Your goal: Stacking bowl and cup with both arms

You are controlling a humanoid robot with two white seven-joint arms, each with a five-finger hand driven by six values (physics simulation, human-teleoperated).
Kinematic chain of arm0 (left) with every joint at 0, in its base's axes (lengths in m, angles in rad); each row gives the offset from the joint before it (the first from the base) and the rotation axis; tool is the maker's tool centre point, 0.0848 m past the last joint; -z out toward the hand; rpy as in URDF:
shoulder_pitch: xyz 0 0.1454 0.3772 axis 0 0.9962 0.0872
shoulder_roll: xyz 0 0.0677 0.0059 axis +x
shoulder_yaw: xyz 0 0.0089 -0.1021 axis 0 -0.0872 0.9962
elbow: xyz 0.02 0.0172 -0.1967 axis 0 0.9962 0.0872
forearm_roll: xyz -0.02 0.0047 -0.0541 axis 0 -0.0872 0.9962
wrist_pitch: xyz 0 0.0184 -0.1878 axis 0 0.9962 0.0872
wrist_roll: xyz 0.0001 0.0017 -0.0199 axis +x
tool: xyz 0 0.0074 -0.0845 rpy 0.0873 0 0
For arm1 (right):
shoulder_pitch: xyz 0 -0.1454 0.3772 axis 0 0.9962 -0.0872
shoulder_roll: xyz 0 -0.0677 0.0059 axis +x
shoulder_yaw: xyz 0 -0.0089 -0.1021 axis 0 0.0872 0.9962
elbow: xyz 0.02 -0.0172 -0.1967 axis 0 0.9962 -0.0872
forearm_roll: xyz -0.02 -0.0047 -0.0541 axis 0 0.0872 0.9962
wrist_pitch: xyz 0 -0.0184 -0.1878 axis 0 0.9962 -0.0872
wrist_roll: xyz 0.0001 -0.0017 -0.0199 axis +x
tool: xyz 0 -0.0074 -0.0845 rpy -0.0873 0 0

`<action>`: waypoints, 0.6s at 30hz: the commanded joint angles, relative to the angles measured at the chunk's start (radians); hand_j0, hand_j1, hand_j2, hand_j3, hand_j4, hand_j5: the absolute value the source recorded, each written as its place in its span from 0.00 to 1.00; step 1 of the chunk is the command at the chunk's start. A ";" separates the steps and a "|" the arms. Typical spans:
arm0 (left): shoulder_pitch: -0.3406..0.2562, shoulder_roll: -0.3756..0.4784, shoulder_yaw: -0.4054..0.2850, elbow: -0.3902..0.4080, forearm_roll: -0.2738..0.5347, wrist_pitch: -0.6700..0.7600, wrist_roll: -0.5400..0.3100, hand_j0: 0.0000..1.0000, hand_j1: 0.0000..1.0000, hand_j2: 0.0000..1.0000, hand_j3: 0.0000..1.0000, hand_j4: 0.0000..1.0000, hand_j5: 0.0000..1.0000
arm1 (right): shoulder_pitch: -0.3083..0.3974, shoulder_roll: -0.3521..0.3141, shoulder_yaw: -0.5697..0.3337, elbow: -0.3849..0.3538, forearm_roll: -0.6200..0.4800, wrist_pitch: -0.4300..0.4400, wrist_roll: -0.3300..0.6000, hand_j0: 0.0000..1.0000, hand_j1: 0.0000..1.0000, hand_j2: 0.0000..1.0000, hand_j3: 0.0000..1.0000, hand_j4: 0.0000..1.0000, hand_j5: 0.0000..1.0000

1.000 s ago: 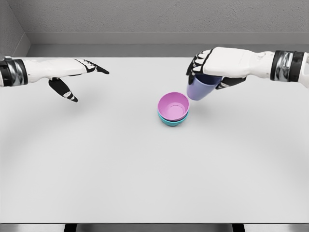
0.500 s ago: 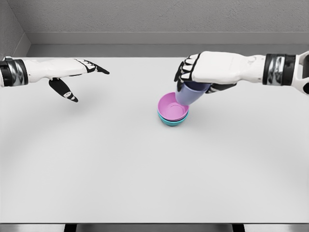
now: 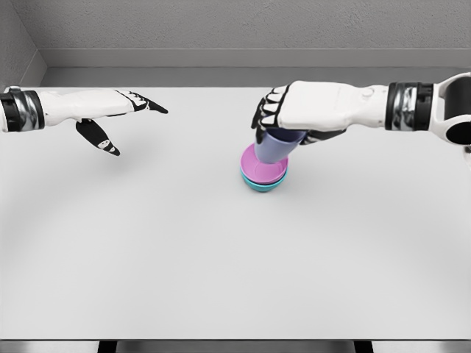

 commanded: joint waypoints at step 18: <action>0.002 -0.001 -0.005 0.000 0.006 0.003 0.000 1.00 1.00 1.00 1.00 1.00 1.00 | -0.008 0.021 0.022 0.022 -0.005 0.004 0.000 0.49 0.49 0.49 0.49 0.49 0.49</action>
